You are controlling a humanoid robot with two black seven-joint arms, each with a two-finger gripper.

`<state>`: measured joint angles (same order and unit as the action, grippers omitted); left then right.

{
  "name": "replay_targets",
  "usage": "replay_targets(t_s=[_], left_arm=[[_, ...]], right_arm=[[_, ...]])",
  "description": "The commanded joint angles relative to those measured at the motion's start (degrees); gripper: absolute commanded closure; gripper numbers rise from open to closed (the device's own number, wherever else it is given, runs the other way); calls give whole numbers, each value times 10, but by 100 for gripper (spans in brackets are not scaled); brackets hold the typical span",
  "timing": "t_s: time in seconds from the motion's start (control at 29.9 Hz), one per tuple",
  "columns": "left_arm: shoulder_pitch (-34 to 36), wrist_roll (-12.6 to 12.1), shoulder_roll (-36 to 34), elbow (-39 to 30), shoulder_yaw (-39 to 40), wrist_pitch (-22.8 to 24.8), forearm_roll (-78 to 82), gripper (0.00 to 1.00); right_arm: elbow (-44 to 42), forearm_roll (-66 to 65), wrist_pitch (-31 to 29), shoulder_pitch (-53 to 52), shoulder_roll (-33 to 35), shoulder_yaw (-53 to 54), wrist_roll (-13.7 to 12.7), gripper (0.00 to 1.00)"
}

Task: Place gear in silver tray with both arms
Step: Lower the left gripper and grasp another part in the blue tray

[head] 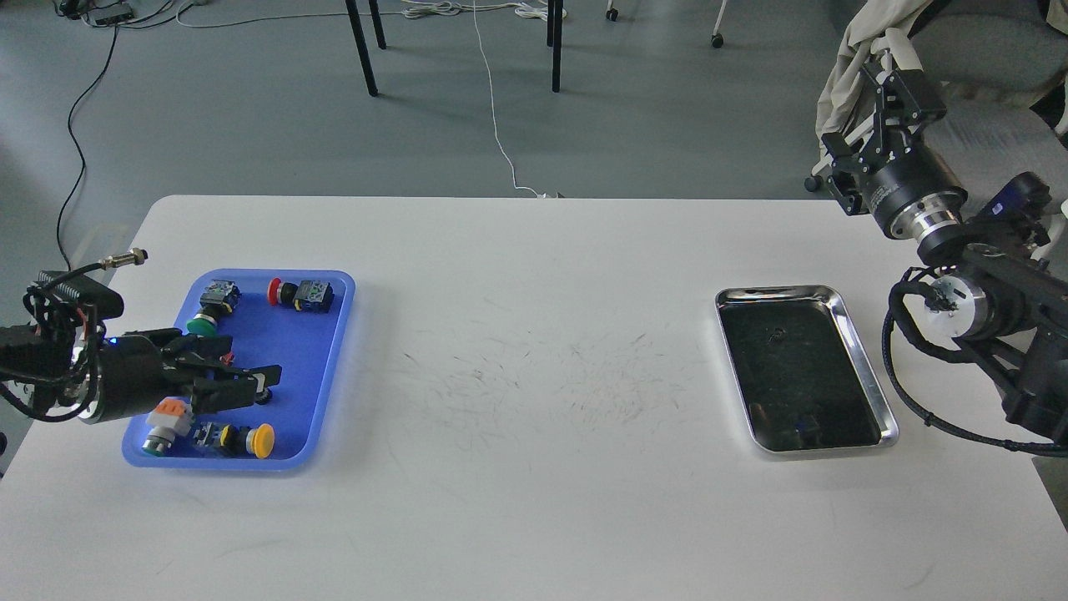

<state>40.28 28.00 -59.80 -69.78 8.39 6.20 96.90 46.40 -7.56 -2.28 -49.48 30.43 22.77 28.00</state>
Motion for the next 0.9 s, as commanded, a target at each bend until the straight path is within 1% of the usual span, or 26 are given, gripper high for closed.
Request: replay_targets(t_s=[0.0, 0.17, 0.2, 0.37, 0.43, 0.7, 0.8, 0.87], left_arm=[[-3, 0, 20, 35, 0, -8, 21, 3], [-26, 0, 37, 62, 0, -34, 51, 4], [-28, 0, 38, 64, 0, -37, 56, 5], [-35, 0, 41, 73, 0, -44, 58, 8], [-41, 0, 50, 86, 0, -48, 62, 11], [-42, 0, 88, 125, 0, -60, 77, 15], [-42, 0, 89, 126, 0, -60, 85, 21], [-44, 0, 89, 126, 0, -61, 99, 27]], right_arm=[[-3, 1, 4, 0, -1, 6, 0, 5], [-7, 4, 7, 6, -1, 29, 0, 5], [-7, 4, 8, 9, -1, 32, 0, 5], [-7, 4, 15, 16, -2, 39, 0, 5], [-5, 4, 21, 17, -2, 39, 0, 5], [-6, 4, 23, 18, 0, 36, 0, 5], [-7, 4, 23, 18, 1, 34, 0, 5], [-7, 4, 23, 18, 0, 33, 0, 5]])
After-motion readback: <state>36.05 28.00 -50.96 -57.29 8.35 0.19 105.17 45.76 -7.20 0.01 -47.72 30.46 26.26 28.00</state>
